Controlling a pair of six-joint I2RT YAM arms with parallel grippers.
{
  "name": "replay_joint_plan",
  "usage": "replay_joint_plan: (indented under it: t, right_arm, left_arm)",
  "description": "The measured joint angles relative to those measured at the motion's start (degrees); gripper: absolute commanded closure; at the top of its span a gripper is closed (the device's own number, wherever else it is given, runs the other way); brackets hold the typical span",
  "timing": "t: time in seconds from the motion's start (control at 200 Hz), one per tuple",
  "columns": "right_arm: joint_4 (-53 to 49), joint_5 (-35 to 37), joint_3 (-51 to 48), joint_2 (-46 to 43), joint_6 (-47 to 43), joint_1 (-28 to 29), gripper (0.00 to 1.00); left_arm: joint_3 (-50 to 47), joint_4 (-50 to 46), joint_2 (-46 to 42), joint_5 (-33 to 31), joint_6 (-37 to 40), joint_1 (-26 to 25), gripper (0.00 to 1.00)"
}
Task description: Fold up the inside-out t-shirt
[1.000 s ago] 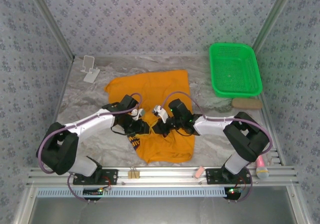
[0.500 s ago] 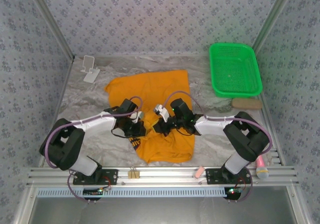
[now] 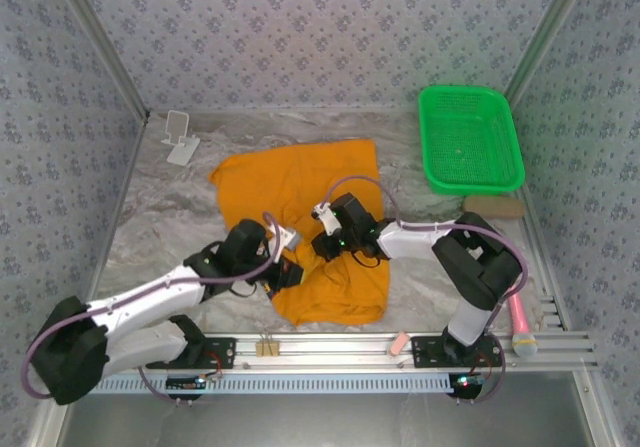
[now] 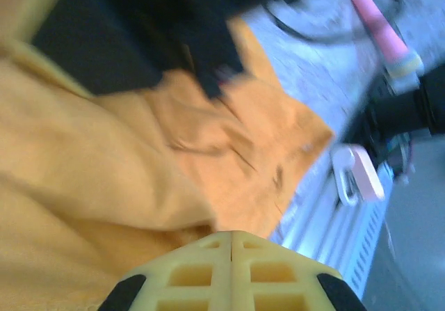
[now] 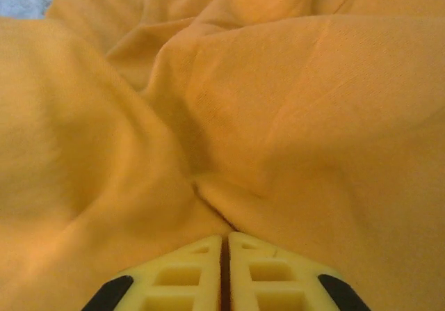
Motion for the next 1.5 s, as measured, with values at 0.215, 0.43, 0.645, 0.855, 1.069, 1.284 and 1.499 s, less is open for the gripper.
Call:
replay_joint_plan:
  t: [0.215, 0.43, 0.645, 0.855, 1.069, 1.284, 1.499]
  right_arm:
    - [0.9, 0.09, -3.78, -5.46, -3.87, -0.7, 0.65]
    - [0.48, 1.09, -4.24, -12.57, -13.38, 0.13, 0.6]
    - [-3.13, 0.81, -3.72, -12.9, -19.93, 7.65, 0.55]
    - [-6.51, 8.74, -3.74, -12.9, -18.82, 19.41, 0.51]
    - [-6.84, 21.33, -3.8, -11.93, -11.8, 22.51, 1.0]
    - [-4.15, 26.6, -6.78, -13.4, -8.57, 22.95, 1.0]
    - [-0.92, 21.38, -10.12, -22.08, -12.2, 23.02, 1.0]
  left_arm:
    - [0.2, -2.82, -5.86, -4.92, 4.44, -2.82, 0.27]
    - [7.72, -14.71, -6.45, -13.77, -3.32, 7.39, 0.23]
    - [12.39, -23.65, 2.12, -15.91, -10.58, 21.29, 0.29]
    - [12.61, -26.16, 11.41, -13.42, -12.26, 23.87, 0.36]
    - [13.7, -23.1, 20.02, -10.32, -12.9, 23.93, 0.69]
    - [17.4, -21.05, 25.24, -8.09, -12.11, 24.13, 1.0]
    - [23.56, -22.53, 24.72, -8.33, -9.66, 24.28, 1.0]
